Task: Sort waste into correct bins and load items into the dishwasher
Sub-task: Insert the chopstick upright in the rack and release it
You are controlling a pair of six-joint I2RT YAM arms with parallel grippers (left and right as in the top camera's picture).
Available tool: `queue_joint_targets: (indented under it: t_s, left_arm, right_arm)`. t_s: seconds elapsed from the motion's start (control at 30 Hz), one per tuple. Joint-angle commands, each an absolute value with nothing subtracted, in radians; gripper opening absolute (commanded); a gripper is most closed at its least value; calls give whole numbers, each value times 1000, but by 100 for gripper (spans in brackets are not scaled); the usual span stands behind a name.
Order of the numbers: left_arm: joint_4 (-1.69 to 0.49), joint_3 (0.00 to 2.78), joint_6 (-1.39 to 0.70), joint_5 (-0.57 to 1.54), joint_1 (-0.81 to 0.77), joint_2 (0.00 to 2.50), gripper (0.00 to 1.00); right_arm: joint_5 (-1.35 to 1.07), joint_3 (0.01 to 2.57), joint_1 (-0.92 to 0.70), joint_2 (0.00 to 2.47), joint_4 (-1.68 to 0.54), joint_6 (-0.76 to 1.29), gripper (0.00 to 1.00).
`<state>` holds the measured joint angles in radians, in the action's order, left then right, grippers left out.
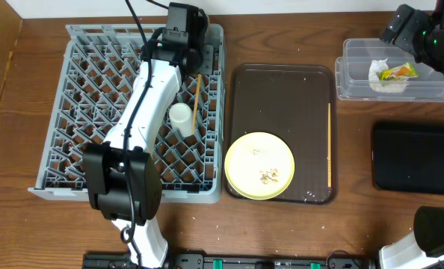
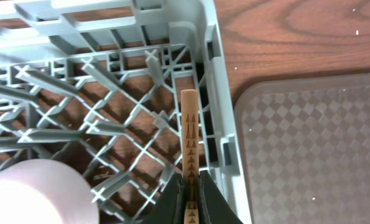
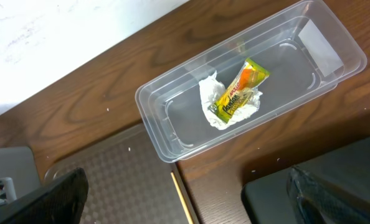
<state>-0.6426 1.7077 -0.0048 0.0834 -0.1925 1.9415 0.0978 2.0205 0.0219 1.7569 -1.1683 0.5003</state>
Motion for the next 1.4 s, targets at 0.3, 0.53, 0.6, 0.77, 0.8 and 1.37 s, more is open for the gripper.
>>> queue_joint_targets:
  t_s: [0.3,0.53,0.6,0.77,0.8,1.37]
  left_arm:
    - [-597,1705,-88,103,-193,2001,8]
    - [-593,1706,-88,102,-193,2037,34]
    - [-589,1706,-88,102,-193,2032,47]
    - [-590,1707,-93,102,-193,2020,58]
    - [-590,1707,-104,102,-193,2016,58]
    - [-730,1707,-188,67,-144,1704,81]
  right_arm:
    - [101,2027,25,1756,-1171,500,99]
    - [101,2027,25,1756,-1171,500,99]
    - [101,2027,25,1756,-1171,500,99]
    - [101,2027,25,1756,-1171,500,99]
    - [101,2027,25,1756,-1171,500,99]
    - [101,2027,25,1756,-1171,501,99]
